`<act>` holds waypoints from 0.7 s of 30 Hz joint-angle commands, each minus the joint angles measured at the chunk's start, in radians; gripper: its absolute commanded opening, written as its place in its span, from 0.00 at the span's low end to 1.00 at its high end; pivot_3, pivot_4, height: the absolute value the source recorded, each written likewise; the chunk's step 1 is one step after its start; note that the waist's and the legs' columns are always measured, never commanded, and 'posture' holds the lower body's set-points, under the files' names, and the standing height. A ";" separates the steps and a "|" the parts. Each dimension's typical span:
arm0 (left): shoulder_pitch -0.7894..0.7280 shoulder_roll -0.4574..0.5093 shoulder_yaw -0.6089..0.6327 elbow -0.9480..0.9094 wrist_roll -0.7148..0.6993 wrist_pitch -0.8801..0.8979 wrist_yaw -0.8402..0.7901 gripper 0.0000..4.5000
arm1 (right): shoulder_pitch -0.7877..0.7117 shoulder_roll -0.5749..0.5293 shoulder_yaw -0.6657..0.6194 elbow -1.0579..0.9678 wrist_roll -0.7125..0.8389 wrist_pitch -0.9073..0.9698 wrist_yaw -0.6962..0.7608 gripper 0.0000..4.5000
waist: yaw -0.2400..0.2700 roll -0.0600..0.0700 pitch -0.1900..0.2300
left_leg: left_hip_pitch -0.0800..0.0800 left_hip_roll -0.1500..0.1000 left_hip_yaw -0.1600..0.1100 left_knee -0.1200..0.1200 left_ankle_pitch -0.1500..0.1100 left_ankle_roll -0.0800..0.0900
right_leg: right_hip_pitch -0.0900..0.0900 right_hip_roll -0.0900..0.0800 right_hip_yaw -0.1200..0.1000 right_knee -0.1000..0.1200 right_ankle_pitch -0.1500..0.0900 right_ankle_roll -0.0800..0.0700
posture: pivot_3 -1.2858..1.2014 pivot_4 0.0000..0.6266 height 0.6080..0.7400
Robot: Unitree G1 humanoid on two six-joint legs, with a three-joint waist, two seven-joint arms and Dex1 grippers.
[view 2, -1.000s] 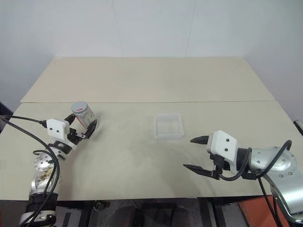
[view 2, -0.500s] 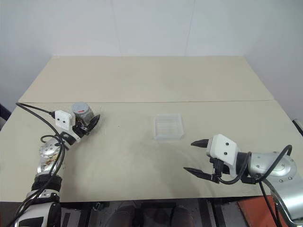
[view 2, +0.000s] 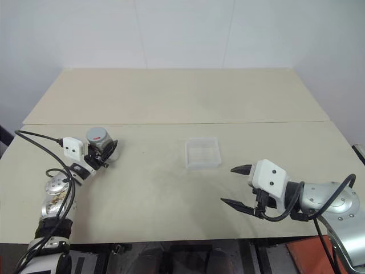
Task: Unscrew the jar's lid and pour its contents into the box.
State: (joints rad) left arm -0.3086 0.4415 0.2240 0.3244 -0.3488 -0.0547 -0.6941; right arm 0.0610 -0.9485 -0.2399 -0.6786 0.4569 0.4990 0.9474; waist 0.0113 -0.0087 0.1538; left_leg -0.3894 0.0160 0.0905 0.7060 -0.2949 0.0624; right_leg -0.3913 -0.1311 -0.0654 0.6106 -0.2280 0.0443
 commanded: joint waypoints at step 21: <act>-0.157 -0.025 -0.341 -0.246 -0.122 0.258 -0.452 0.44 | -0.444 0.413 0.274 -0.090 0.231 0.275 -0.447 1.00 | 0.000 -0.001 0.001 | -0.004 -0.002 0.001 0.000 0.001 -0.001 | -0.005 0.002 -0.001 0.001 0.000 -0.001 | 0.52 0.24 1.00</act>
State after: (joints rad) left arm -0.4488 0.4192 -0.1199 0.0864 -0.4704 0.2241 -1.1179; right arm -0.3584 -0.5429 0.0322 -0.7359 0.6871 0.7733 0.5150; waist 0.0109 -0.0099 0.1546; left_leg -0.3943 0.0143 0.0914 0.7060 -0.2937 0.0611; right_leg -0.3974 -0.1288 -0.0658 0.6119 -0.2284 0.0435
